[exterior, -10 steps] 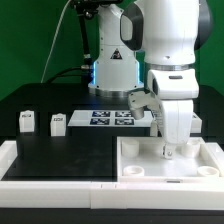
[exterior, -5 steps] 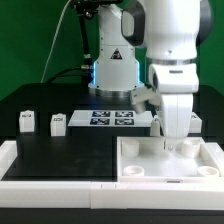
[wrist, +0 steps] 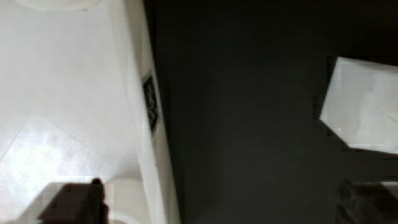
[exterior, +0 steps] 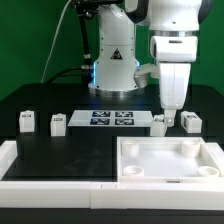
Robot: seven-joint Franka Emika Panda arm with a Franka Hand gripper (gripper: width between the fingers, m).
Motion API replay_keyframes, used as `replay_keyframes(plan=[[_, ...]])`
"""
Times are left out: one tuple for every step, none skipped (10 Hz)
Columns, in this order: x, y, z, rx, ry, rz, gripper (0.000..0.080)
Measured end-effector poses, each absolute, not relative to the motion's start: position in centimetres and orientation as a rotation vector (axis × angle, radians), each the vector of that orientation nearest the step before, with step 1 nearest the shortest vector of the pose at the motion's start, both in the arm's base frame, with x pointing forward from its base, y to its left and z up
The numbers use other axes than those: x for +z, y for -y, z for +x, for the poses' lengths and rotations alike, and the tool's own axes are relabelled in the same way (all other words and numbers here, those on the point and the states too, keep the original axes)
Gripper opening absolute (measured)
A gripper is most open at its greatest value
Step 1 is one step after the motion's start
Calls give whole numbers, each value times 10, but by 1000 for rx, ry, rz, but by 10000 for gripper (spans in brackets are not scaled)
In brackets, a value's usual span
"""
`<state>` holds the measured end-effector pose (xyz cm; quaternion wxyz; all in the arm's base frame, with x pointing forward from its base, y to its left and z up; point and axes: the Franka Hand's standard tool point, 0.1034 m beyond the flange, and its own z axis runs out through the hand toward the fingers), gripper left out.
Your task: Assemble one leg
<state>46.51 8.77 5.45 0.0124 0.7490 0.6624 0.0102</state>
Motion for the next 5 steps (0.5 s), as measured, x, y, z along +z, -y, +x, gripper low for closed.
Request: replay_keyframes(plan=[[54,-88,465,34,-1959,2427,649],[52,-87,463,39,-1791,2563,649],[49,-85,456,44,-1551,2733,649],[49,-90,448,52,-1311,2864,649],[48,-99,441,41,-1131,2945,649]])
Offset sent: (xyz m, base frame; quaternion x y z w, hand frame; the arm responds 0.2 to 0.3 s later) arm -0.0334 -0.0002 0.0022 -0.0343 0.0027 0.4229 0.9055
